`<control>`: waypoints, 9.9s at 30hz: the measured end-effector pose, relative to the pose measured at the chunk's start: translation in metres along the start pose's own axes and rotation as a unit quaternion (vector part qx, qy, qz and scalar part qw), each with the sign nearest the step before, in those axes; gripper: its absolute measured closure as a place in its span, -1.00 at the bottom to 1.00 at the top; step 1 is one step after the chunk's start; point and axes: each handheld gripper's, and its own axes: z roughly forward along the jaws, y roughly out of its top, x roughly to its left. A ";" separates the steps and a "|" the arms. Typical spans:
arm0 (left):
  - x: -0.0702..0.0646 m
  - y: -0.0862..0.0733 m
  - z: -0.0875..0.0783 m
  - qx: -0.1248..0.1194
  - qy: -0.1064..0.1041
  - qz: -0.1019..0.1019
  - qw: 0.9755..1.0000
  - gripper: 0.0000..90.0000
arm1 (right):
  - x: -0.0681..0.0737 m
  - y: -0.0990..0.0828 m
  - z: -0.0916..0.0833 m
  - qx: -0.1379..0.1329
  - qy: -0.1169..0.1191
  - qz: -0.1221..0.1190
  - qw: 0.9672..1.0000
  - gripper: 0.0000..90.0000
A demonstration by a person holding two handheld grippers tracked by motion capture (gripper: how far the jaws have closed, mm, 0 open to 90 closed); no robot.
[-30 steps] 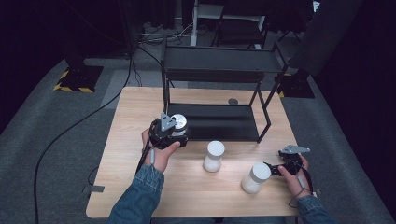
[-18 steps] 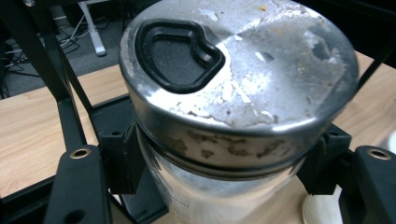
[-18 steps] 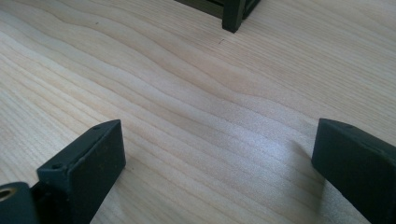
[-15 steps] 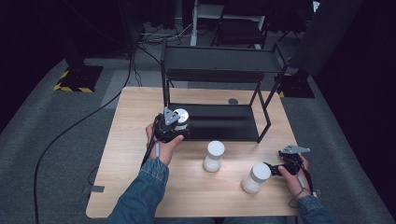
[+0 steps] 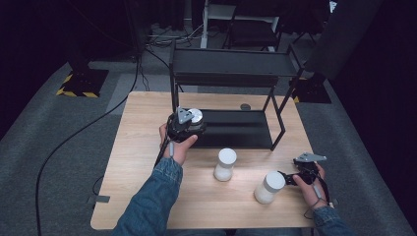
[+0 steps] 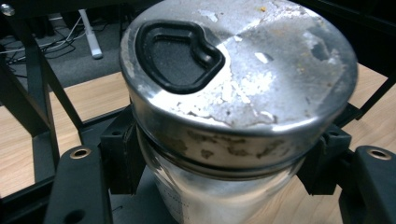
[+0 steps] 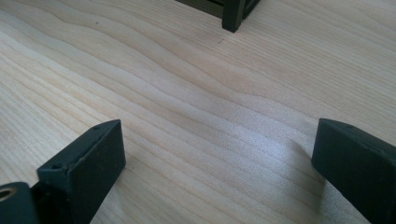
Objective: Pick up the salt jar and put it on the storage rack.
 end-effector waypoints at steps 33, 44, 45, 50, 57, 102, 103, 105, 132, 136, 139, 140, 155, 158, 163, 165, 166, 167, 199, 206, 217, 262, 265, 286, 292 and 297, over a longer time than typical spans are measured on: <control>0.013 -0.014 0.063 0.007 0.003 -0.012 1.000 -0.34 | -0.001 -0.001 -0.001 0.000 0.003 -0.002 1.000 -0.94; 0.013 -0.017 0.077 0.023 0.013 -0.009 1.000 -0.34 | -0.001 -0.001 -0.002 0.000 0.004 -0.003 1.000 -0.94; 0.013 -0.017 0.078 0.025 0.014 -0.009 1.000 -0.34 | -0.001 -0.001 -0.002 0.000 0.004 -0.003 1.000 -0.94; 0.014 -0.018 0.082 0.032 0.016 -0.005 0.999 -0.34 | -0.001 -0.002 -0.002 0.000 0.005 -0.004 1.000 -0.94; 0.012 -0.017 0.086 0.046 0.022 0.007 0.999 -0.34 | -0.001 -0.002 -0.002 0.000 0.005 -0.004 1.000 -0.94; 0.011 -0.013 0.094 0.086 0.030 0.000 0.996 -0.36 | -0.001 -0.002 -0.002 0.000 0.005 -0.004 1.000 -0.94; 0.011 -0.013 0.094 0.082 0.030 -0.002 0.996 -0.37 | -0.001 -0.002 -0.002 0.000 0.005 -0.004 1.000 -0.94; 0.012 -0.015 0.092 0.068 0.026 -0.013 0.997 -0.48 | -0.001 -0.002 -0.002 0.000 0.005 -0.004 1.000 -0.94; 0.008 -0.016 0.053 -0.035 0.016 0.000 0.999 -0.58 | -0.001 -0.002 -0.002 0.000 0.005 -0.004 1.000 -0.94; 0.008 -0.013 0.043 -0.041 0.011 0.008 0.999 -0.59 | -0.001 -0.002 -0.002 0.000 0.005 -0.004 1.000 -0.94; 0.007 -0.011 0.035 -0.043 0.007 0.013 0.999 -0.60 | -0.001 -0.002 -0.002 0.000 0.004 -0.004 1.000 -0.94; 0.007 -0.010 0.033 -0.044 0.006 0.014 0.999 -0.60 | -0.001 -0.002 -0.002 0.000 0.004 -0.004 1.000 -0.94; 0.009 -0.008 0.003 -0.045 -0.001 0.027 0.999 -0.65 | 0.000 -0.002 -0.002 0.000 0.002 -0.002 1.000 -0.94; 0.010 -0.008 -0.002 -0.043 -0.004 0.032 0.999 -0.66 | 0.000 -0.002 -0.002 0.000 0.002 -0.002 1.000 -0.94; 0.013 -0.010 -0.010 -0.039 0.000 0.035 0.999 -0.69 | 0.000 -0.002 -0.002 0.000 0.002 -0.002 1.000 -0.94; 0.015 -0.012 -0.013 -0.042 -0.001 0.035 0.998 -0.70 | 0.000 -0.002 -0.002 0.000 0.002 -0.002 1.000 -0.94; 0.016 -0.013 -0.015 -0.043 -0.002 0.033 0.999 -0.70 | 0.000 -0.002 -0.002 0.000 0.002 -0.002 1.000 -0.94; 0.016 -0.014 -0.016 -0.042 -0.002 0.034 0.999 -0.70 | 0.000 -0.002 -0.002 0.000 0.002 -0.002 1.000 -0.94; 0.038 -0.041 -0.062 -0.029 0.004 0.026 0.999 -0.75 | 0.002 -0.001 -0.001 0.000 -0.002 0.001 1.000 -0.94; 0.042 -0.048 -0.070 -0.019 0.011 0.026 0.999 -0.74 | 0.003 -0.001 -0.001 0.000 -0.003 0.003 1.000 -0.94; 0.048 -0.063 -0.083 -0.020 0.019 0.022 0.999 -0.73 | 0.005 -0.001 -0.001 0.000 -0.008 0.006 1.000 -0.94; 0.065 -0.118 -0.117 0.022 0.056 -0.006 0.998 -0.75 | 0.003 0.000 0.000 0.002 -0.004 0.003 1.000 -0.95; 0.066 -0.120 -0.118 0.028 0.058 -0.010 0.998 -0.75 | 0.003 0.000 0.000 0.002 -0.004 0.003 1.000 -0.95; 0.070 -0.148 -0.113 0.073 0.070 -0.032 0.994 -0.76 | 0.003 0.000 0.000 0.002 -0.004 0.003 1.000 -0.95; 0.070 -0.154 -0.113 0.084 0.072 -0.029 0.993 -0.76 | 0.003 0.000 0.000 0.002 -0.004 0.003 1.000 -0.95; 0.070 -0.158 -0.113 0.093 0.076 -0.029 0.992 -0.76 | 0.003 0.000 0.000 0.002 -0.004 0.003 1.000 -0.95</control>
